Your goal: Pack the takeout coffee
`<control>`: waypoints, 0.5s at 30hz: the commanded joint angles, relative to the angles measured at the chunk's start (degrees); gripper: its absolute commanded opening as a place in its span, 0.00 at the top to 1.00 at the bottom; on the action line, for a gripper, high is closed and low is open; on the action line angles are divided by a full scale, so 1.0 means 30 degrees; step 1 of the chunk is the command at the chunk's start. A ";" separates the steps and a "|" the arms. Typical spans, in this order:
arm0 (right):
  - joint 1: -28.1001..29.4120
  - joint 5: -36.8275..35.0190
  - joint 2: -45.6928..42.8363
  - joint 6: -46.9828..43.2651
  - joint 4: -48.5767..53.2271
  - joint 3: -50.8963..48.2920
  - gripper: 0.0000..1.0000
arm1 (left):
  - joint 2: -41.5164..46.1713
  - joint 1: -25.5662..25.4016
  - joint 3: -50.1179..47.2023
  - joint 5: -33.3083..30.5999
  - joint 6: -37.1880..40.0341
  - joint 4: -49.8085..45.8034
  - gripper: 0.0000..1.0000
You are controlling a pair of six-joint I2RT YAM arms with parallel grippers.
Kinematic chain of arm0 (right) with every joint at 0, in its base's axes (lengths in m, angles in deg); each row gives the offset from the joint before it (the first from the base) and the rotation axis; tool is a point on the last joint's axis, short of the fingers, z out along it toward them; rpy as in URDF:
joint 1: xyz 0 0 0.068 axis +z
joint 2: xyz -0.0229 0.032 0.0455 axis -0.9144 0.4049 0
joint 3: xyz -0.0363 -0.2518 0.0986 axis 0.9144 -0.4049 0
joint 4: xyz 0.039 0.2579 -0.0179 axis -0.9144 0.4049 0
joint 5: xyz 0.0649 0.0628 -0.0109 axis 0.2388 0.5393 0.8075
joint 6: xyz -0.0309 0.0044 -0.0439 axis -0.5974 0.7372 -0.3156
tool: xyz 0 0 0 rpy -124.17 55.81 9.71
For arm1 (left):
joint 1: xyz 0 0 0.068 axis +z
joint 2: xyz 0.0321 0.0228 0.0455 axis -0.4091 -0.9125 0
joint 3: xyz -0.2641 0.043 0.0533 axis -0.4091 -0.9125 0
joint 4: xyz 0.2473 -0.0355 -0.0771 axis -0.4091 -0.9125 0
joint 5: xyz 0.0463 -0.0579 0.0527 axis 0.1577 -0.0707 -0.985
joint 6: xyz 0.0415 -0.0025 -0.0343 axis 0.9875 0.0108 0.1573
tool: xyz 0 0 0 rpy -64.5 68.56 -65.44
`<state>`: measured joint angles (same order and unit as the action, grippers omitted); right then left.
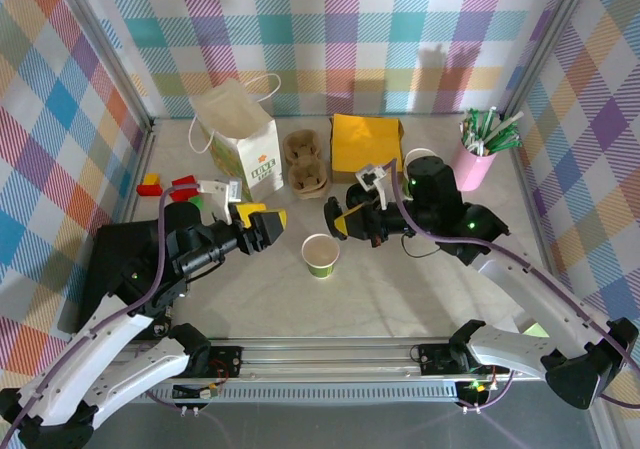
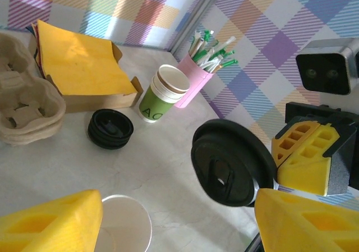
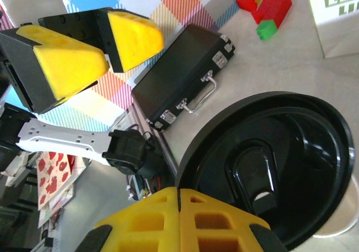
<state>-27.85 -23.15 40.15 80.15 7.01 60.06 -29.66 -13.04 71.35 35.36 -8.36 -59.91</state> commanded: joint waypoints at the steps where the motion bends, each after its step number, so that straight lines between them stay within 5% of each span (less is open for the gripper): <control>1: 0.0049 0.0863 -0.0292 0.0881 -0.0705 -0.0262 1.00 | -0.0457 0.0063 -0.0341 0.1108 0.0100 0.1611 0.29; 8: 0.0050 0.1537 -0.0099 0.0992 -0.0988 -0.0264 1.00 | -0.1651 0.0034 -0.0834 0.4039 0.0095 0.3298 0.26; 15: 0.0049 0.1445 0.0016 0.0706 -0.0847 -0.0278 1.00 | -0.1701 0.0059 -0.0448 0.3461 0.0582 0.2894 0.19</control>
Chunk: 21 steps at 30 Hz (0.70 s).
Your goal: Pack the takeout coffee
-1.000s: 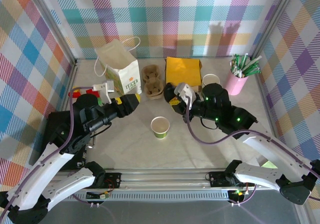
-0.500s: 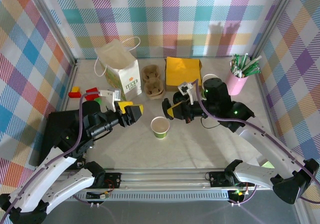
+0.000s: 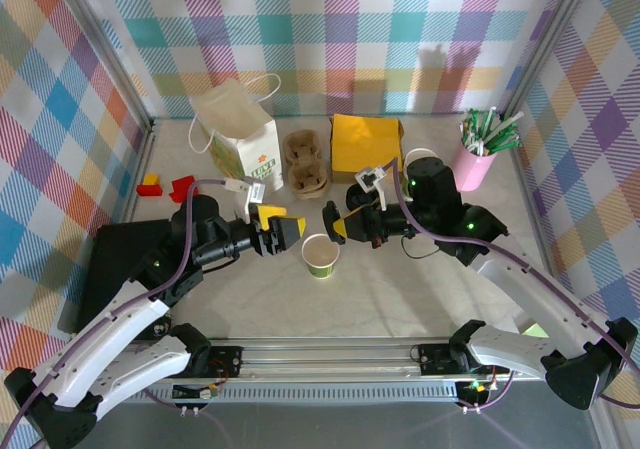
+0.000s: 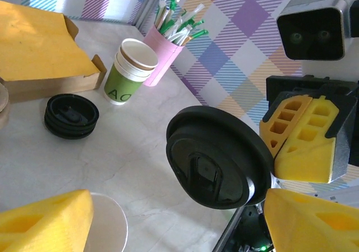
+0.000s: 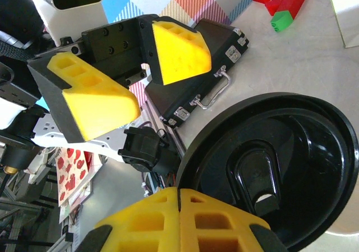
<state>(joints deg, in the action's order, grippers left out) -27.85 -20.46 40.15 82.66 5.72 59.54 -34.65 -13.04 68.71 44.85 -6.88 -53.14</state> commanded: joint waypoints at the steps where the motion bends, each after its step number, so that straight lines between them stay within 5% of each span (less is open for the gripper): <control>1: 0.0061 0.0596 0.0075 -0.0178 -0.0444 -0.0144 1.00 | -0.0407 0.0060 0.0761 0.0361 -0.0713 0.0650 0.19; 10: 0.0079 0.0640 0.0822 -0.0566 -0.0496 -0.0292 1.00 | -0.4631 0.0033 0.3290 0.0741 -1.0075 -0.0967 0.20; 21: 0.0100 0.0699 0.1387 -0.0991 -0.0393 -0.0400 1.00 | -0.6529 -0.0223 0.4448 0.1754 -1.1835 -0.2598 0.18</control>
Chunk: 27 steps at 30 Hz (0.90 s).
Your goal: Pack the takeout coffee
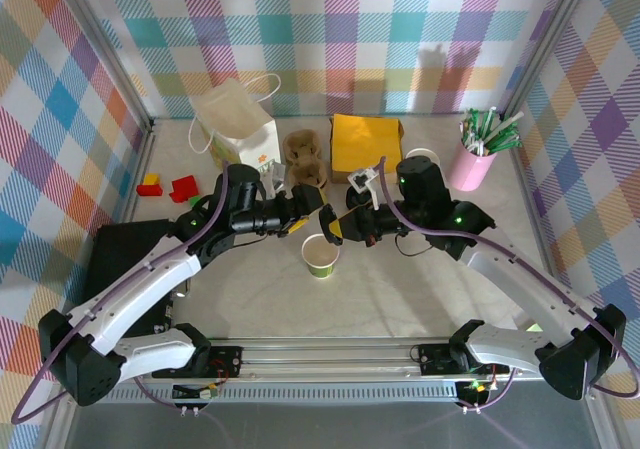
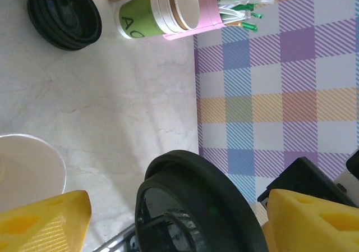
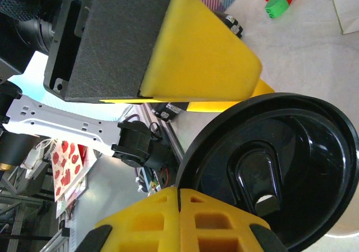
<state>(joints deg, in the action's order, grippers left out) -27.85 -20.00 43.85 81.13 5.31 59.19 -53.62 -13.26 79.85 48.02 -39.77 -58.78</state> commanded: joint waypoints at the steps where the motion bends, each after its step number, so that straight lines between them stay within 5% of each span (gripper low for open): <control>1: 0.0108 0.0572 0.0215 -0.0525 -0.0244 -0.0311 1.00 | -0.0261 -0.0212 0.0782 0.0711 -0.0870 -0.0672 0.18; 15: 0.0192 0.0575 0.0863 -0.0773 -0.0222 -0.0441 1.00 | -0.1437 -0.0948 0.0696 0.1020 -0.1158 -0.0426 0.34; 27: 0.0284 0.0321 0.0787 -0.1335 0.0202 -0.0301 1.00 | -0.1680 -0.0978 0.0150 0.0961 -0.1602 0.0274 0.74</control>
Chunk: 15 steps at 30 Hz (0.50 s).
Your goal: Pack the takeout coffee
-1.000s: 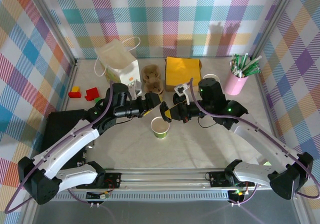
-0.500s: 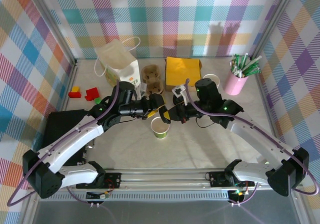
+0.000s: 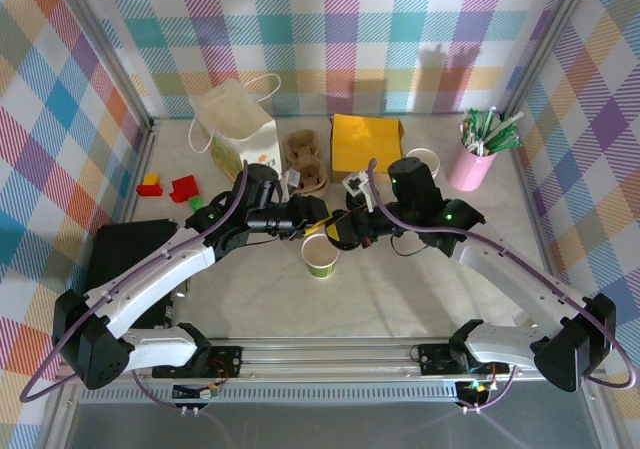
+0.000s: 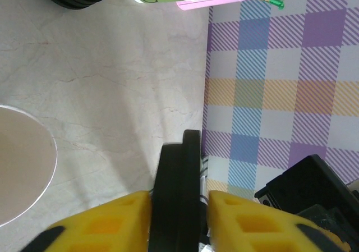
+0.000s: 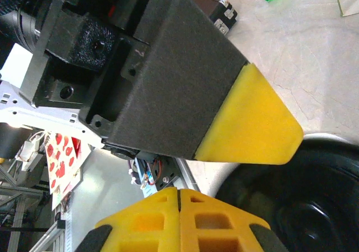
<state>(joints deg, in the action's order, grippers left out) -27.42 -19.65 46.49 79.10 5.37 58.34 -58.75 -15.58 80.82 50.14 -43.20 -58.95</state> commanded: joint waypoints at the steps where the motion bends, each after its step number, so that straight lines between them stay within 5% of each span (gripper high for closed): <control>1: 0.0138 0.0117 -0.0157 -0.0811 0.0311 0.0096 1.00 | 0.0040 -0.0190 -0.0227 0.0225 -0.0486 0.0354 0.77; 9: 0.0109 -0.2619 -0.1256 -0.2516 0.3210 0.1559 0.98 | 0.0015 -0.0176 -0.0350 -0.0513 0.0098 -0.0128 0.84; 15: -0.0528 -0.7743 -0.3550 -0.0472 0.3291 -0.0641 0.61 | 0.0294 -0.0158 0.0189 -0.2650 0.1709 -0.2474 0.84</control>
<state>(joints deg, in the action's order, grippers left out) -28.20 -33.64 38.69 75.58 13.46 59.15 -58.75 -15.58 80.16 45.94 -40.99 -61.60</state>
